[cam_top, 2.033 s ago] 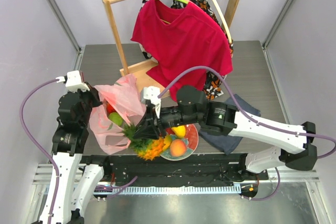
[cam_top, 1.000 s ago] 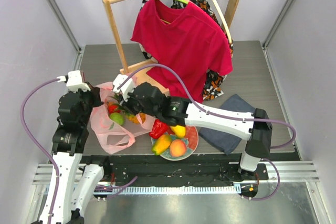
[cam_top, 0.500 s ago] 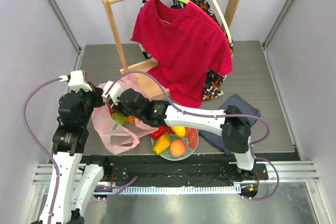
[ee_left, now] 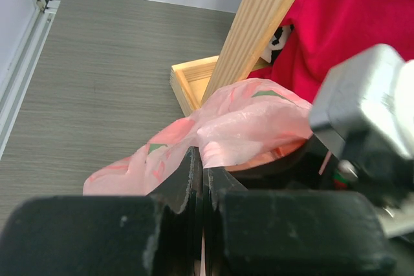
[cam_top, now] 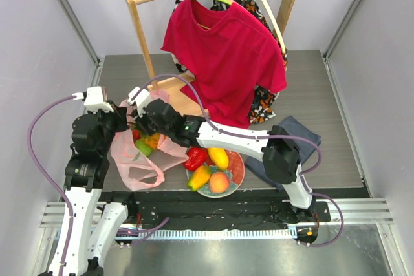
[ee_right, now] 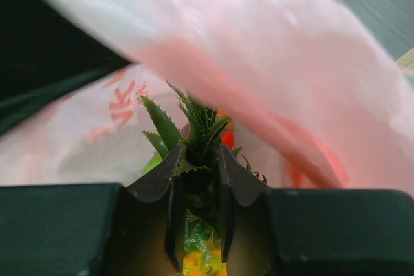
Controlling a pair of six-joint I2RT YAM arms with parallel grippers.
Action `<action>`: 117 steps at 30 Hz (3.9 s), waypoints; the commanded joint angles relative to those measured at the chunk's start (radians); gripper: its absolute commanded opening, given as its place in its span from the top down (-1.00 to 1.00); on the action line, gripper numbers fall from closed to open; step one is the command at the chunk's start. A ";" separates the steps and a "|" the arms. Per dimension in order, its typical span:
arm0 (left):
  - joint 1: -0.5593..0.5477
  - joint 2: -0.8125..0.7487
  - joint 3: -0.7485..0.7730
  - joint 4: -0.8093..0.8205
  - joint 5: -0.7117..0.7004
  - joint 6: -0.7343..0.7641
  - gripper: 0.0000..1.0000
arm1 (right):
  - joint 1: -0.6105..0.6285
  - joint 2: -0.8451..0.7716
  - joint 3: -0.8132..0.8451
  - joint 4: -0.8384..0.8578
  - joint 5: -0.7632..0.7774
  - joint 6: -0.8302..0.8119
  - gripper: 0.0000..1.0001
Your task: Place the fruits into the plastic bag
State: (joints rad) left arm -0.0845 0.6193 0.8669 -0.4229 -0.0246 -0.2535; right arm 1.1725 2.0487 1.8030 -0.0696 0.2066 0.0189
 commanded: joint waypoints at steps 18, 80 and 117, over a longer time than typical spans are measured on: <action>0.005 0.007 -0.002 0.038 -0.028 -0.007 1.00 | -0.017 -0.195 -0.158 0.122 -0.188 0.053 -0.66; 0.006 0.312 0.481 -0.341 -0.058 0.100 1.00 | -0.017 -0.518 -0.280 0.010 -0.498 0.265 0.98; 0.023 0.149 0.311 -0.523 0.153 -0.009 -0.84 | -0.332 -0.182 -0.318 0.360 -0.569 0.710 0.98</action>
State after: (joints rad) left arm -0.0639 0.7601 1.2083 -0.8127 0.0723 -0.2192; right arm 0.8551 1.8584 1.4242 0.2367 -0.3614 0.7071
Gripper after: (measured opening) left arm 0.926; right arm 0.028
